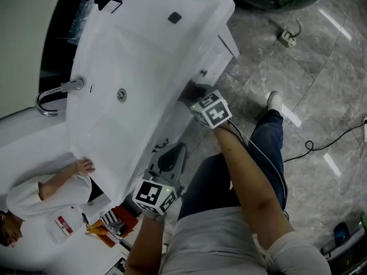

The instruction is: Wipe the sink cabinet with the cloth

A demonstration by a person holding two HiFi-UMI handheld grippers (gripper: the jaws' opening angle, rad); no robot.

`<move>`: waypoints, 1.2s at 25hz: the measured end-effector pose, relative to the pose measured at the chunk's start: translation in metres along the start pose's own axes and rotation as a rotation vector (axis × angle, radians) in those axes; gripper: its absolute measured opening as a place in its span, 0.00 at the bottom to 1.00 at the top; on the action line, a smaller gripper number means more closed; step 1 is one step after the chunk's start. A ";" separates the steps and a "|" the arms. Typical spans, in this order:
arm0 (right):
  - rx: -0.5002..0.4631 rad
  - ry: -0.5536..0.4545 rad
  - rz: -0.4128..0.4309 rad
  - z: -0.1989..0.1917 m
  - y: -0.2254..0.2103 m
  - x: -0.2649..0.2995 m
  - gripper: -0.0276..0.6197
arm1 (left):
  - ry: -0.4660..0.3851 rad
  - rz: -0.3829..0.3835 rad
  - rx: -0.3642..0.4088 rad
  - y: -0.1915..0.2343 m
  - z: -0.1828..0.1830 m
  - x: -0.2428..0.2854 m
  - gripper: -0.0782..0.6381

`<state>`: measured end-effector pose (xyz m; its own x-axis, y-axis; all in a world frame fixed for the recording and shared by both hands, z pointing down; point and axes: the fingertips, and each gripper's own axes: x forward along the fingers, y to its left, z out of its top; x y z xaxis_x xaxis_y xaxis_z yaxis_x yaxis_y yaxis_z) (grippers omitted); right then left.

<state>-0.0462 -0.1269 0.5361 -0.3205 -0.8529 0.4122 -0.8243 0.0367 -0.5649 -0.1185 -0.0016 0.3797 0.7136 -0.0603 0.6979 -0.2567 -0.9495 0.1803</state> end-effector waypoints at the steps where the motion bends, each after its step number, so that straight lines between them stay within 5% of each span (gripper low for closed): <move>1: -0.003 -0.002 -0.010 0.005 -0.009 -0.003 0.32 | 0.005 0.001 0.004 -0.001 0.002 0.003 0.14; 13: -0.043 0.037 0.037 0.047 -0.078 -0.026 0.32 | 0.014 0.032 -0.025 -0.004 0.046 0.060 0.14; 20: -0.022 -0.014 -0.014 0.083 -0.136 -0.051 0.32 | 0.023 0.049 -0.048 -0.014 0.066 0.088 0.14; 30: -0.011 0.011 0.000 0.096 -0.162 -0.060 0.32 | 0.024 0.066 -0.068 -0.021 0.082 0.116 0.14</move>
<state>0.1509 -0.1319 0.5343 -0.3256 -0.8469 0.4205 -0.8296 0.0426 -0.5567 0.0230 -0.0139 0.3995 0.6780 -0.1140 0.7262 -0.3467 -0.9207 0.1791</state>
